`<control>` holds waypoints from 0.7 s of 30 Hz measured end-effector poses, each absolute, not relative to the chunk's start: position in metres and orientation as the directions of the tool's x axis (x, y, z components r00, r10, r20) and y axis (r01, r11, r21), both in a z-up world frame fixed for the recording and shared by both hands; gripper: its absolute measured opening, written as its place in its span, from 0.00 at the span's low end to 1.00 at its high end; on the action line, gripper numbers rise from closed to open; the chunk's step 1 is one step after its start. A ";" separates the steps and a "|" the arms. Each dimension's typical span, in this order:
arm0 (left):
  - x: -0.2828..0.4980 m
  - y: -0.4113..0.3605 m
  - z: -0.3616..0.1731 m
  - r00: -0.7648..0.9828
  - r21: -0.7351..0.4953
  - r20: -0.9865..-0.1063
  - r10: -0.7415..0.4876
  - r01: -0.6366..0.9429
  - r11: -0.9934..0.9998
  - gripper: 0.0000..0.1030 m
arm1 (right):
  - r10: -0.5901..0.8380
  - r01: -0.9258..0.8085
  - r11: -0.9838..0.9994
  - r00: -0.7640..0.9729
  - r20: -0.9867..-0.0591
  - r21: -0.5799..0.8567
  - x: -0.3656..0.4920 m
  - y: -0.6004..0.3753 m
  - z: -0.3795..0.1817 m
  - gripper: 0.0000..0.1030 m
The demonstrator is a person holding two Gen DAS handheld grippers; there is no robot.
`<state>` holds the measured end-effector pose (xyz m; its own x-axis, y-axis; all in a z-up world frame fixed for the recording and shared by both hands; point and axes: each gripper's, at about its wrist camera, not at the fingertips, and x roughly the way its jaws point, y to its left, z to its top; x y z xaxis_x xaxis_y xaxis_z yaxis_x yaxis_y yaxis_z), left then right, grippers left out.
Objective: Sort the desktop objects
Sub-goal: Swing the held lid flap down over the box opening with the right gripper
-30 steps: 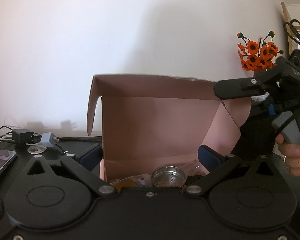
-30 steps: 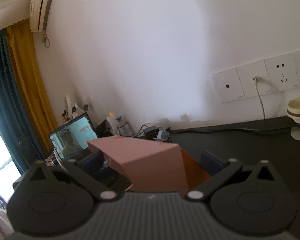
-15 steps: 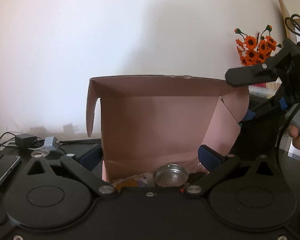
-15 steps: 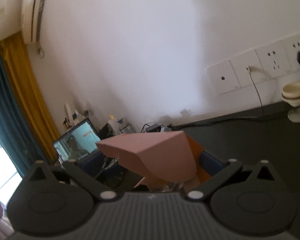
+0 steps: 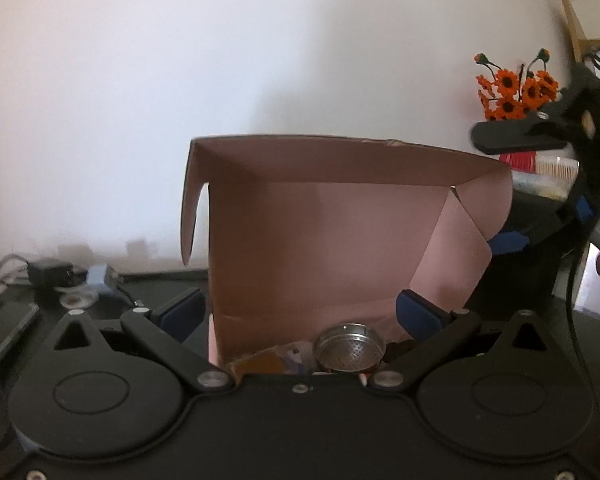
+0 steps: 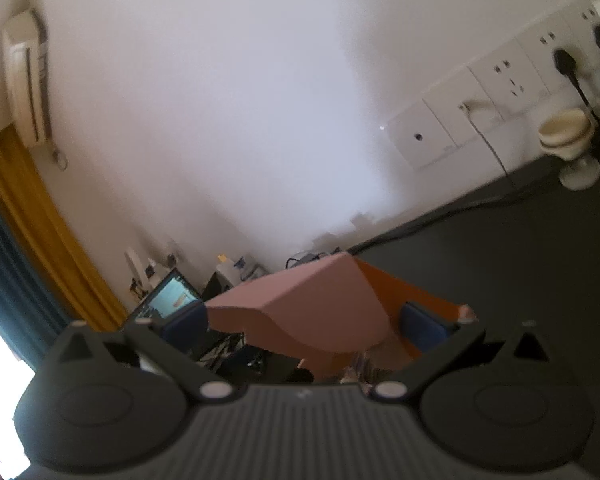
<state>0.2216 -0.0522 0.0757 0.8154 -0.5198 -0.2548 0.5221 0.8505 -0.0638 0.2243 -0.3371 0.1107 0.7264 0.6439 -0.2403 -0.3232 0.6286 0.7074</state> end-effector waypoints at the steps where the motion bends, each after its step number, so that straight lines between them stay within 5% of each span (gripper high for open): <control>1: 0.222 -0.052 0.076 0.810 -0.074 -0.253 -0.528 0.528 0.846 1.00 | 0.646 -0.322 0.623 0.726 -0.236 0.713 0.223 -0.337 0.110 0.99; 21: 0.219 -0.050 0.077 0.844 -0.049 -0.222 -0.488 0.490 0.870 1.00 | 0.635 -0.321 0.633 0.737 -0.234 0.705 0.221 -0.307 0.117 0.99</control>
<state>0.2190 -0.0498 0.0775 0.8442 -0.4876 -0.2224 0.4898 0.8705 -0.0494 0.2208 -0.3069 0.1168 0.7366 0.6346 -0.2338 -0.3214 0.6326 0.7046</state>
